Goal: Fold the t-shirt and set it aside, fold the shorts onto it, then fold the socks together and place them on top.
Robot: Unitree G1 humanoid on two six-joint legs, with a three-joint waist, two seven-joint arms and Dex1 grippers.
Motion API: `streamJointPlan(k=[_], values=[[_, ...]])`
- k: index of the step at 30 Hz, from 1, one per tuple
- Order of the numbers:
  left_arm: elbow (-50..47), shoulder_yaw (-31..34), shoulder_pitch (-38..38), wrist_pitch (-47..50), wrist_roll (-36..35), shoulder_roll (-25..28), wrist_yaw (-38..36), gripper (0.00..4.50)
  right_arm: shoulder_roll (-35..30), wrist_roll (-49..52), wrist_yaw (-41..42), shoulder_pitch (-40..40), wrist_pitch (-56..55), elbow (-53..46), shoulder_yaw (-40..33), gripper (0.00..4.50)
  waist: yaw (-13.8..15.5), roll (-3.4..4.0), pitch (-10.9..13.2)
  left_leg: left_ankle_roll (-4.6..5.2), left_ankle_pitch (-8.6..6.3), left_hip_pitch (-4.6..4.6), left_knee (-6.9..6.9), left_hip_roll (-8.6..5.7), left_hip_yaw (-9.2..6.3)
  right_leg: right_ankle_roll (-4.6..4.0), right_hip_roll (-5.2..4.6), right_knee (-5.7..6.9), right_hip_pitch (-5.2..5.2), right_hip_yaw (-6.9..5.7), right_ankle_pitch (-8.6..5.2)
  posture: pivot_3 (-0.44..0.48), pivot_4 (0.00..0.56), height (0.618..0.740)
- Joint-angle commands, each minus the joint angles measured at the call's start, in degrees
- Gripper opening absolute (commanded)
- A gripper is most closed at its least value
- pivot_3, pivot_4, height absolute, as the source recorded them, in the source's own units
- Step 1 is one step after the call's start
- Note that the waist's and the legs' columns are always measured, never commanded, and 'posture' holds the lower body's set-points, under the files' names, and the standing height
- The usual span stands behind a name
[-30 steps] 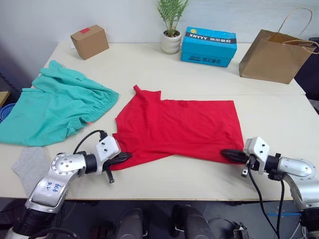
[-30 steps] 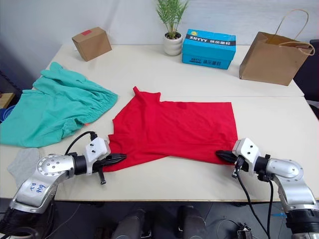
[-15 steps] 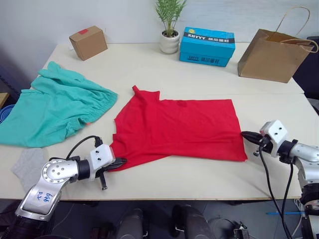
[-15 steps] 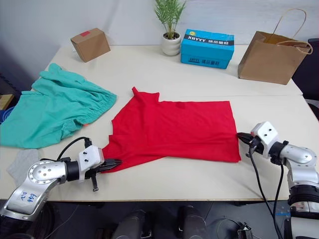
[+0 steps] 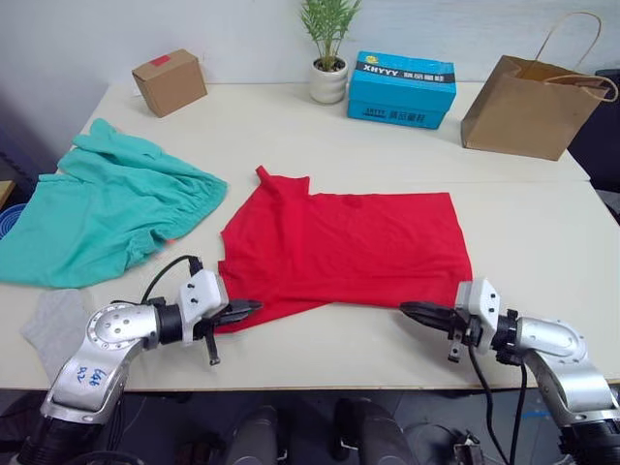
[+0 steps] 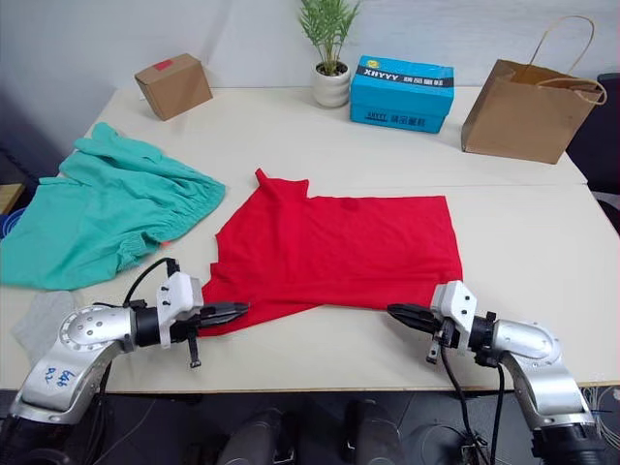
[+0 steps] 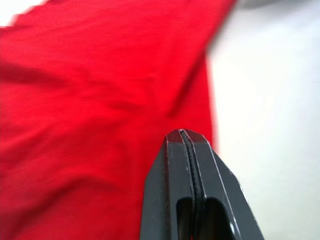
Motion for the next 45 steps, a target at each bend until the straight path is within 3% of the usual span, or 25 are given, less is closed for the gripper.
streamJointPlan(k=[1,7,25,29,33,35,39,44,45], values=[[0.05,-0.61,1.74,-0.65,3.16,1.93,0.38,0.0,-0.6,-0.55,-1.27,-0.78,-2.21,4.33,-3.71,0.05,0.06,0.0,0.0,0.0,0.0,0.0,0.0,0.0,0.0,-0.01,0.0,0.0,-0.01,-0.01,0.0,0.0,0.15,0.74],[5.91,-2.45,3.0,-3.94,8.58,3.35,1.15,0.0,-4.25,-3.98,-0.29,-5.01,-5.45,15.5,-5.48,0.05,0.09,0.02,0.0,0.08,0.0,0.02,0.0,-0.02,0.01,-0.01,-0.02,-0.01,0.01,0.02,0.0,0.0,0.15,0.74],[9.39,-1.2,5.94,-13.47,8.3,8.51,-2.6,0.0,-5.89,-12.6,-3.69,-25.69,-8.96,41.35,-3.74,0.05,-0.35,0.28,-0.19,0.01,0.04,0.1,-0.05,0.0,0.04,-0.01,-0.02,0.04,0.02,0.01,0.0,0.0,0.15,0.74],[7.81,1.37,5.47,-14.0,3.35,6.4,-3.06,0.0,-6.2,-6.6,2.99,-25.28,-8.42,38.04,-7.07,0.05,-0.4,0.31,-0.17,0.0,0.05,0.09,-0.1,0.0,0.04,-0.02,-0.02,0.04,0.0,0.01,0.0,0.0,0.15,0.74],[2.06,5.19,6.13,-11.13,-2.46,5.33,-3.07,0.0,-8.78,1.77,9.86,-18.33,-1.95,23.82,-10.83,0.05,-0.16,0.35,-0.14,0.02,0.06,-0.02,-0.18,-0.01,0.04,-0.01,-0.02,-0.01,-0.08,-0.01,-0.01,0.0,0.15,0.74],[-0.66,7.12,7.19,-8.78,-4.44,5.68,-2.86,0.0,-10.11,4.04,10.59,-13.89,1.2,15.89,-12.0,0.44,0.04,0.33,-0.13,0.03,0.06,-0.07,-0.16,-0.01,0.03,-0.01,-0.02,-0.05,-0.09,-0.02,0.0,0.0,0.15,0.74],[-5.76,9.77,11.72,-5.67,-2.83,8.35,-2.63,0.89,-10.73,4.58,11.4,-0.74,0.9,-0.15,-12.82,1.7,0.14,0.29,-0.14,0.1,-0.01,-0.04,-0.2,0.0,-0.02,-0.01,-0.02,-0.13,-0.05,-0.04,0.0,0.0,0.15,0.74],[-6.43,7.42,13.06,-6.47,4.59,7.19,2.65,2.48,-9.14,-3.3,7.46,4.57,-6.99,0.33,-10.7,3.47,0.11,0.28,-0.13,0.2,-0.01,0.03,-0.44,-0.07,0.03,0.03,-0.01,-0.32,-0.02,-0.01,0.02,0.0,0.15,0.74],[-5.97,6.2,12.58,-6.6,6.77,6.81,3.97,2.77,-8.94,-4.86,6.6,4.48,-8.52,1.3,-10.27,3.52,0.07,0.28,-0.13,0.21,-0.01,0.04,-0.44,-0.07,0.03,0.03,-0.01,-0.32,-0.01,-0.01,0.03,0.0,0.15,0.74]])
